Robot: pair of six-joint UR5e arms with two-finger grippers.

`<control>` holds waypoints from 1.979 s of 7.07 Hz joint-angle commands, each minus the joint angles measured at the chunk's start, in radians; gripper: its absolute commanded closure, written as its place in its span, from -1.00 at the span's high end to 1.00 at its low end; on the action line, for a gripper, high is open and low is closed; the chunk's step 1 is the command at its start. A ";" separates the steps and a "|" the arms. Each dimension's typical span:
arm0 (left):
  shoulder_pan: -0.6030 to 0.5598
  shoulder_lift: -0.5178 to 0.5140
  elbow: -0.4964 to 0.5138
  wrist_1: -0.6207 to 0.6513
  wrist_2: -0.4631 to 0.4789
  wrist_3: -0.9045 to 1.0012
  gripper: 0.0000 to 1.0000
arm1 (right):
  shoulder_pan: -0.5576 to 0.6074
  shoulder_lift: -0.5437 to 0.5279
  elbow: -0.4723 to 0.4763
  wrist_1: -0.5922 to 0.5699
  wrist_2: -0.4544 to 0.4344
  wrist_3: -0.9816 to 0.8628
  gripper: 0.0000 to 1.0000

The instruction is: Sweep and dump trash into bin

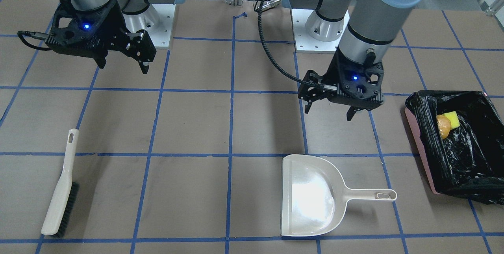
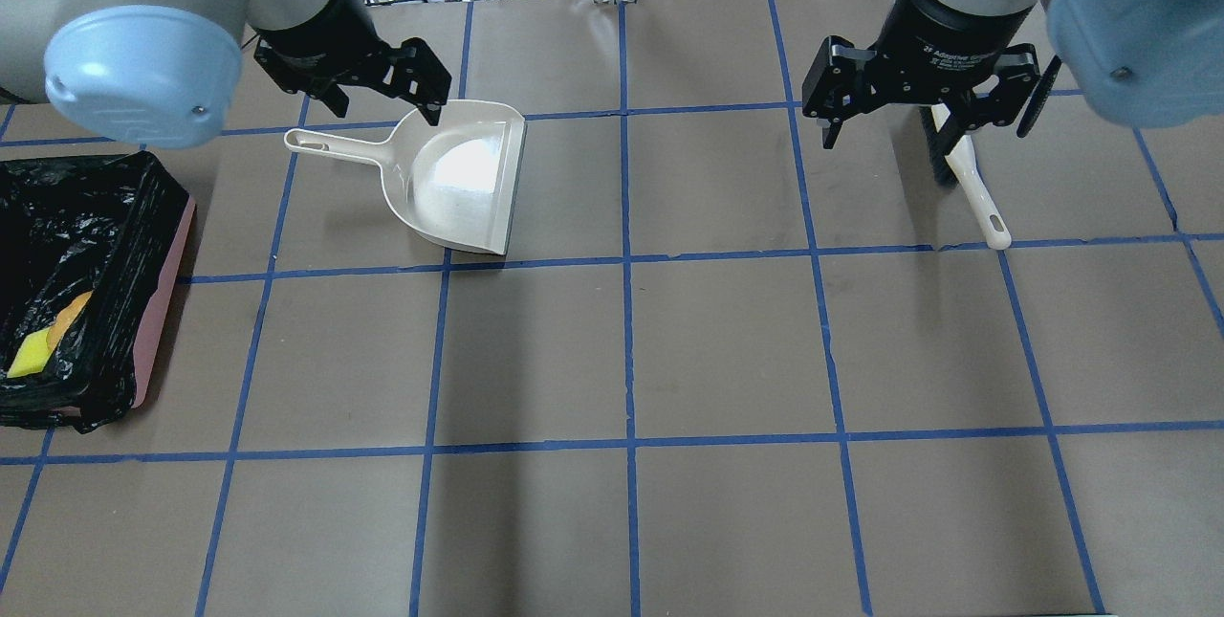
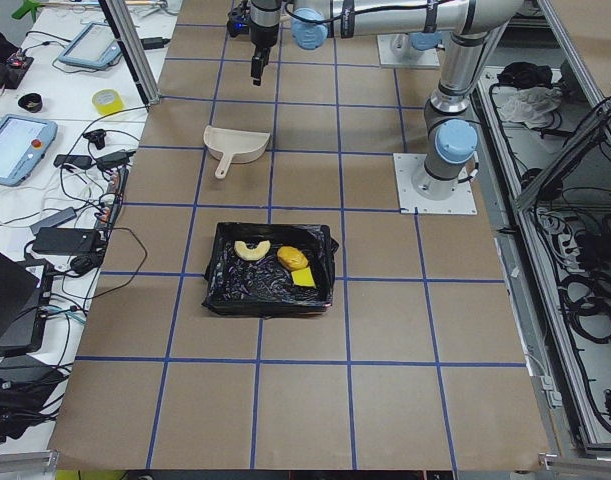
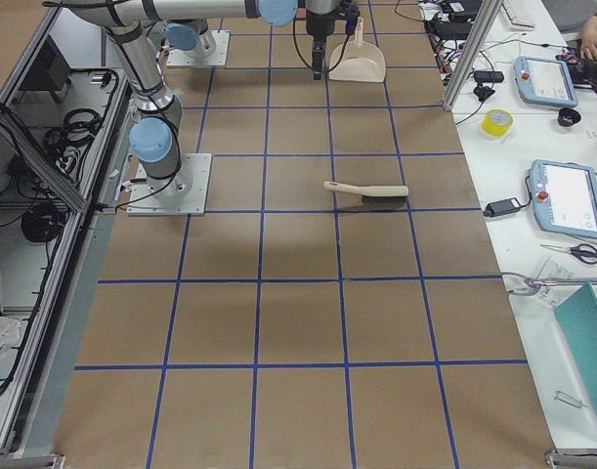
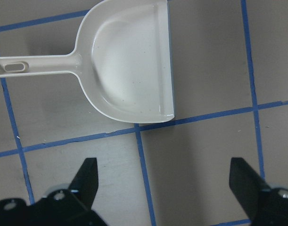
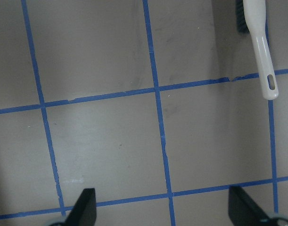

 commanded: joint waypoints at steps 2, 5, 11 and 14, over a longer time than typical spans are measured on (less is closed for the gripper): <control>-0.059 0.024 0.060 -0.094 0.007 -0.118 1.00 | 0.000 -0.003 0.000 0.000 0.000 0.000 1.00; -0.041 0.072 0.079 -0.254 -0.001 -0.109 1.00 | 0.000 -0.006 0.000 0.000 -0.001 0.001 1.00; 0.042 0.135 0.007 -0.251 0.003 -0.073 1.00 | 0.001 -0.003 0.001 0.000 0.000 -0.002 1.00; 0.047 0.136 0.007 -0.251 0.010 -0.069 1.00 | 0.001 -0.005 0.003 0.000 -0.003 0.003 1.00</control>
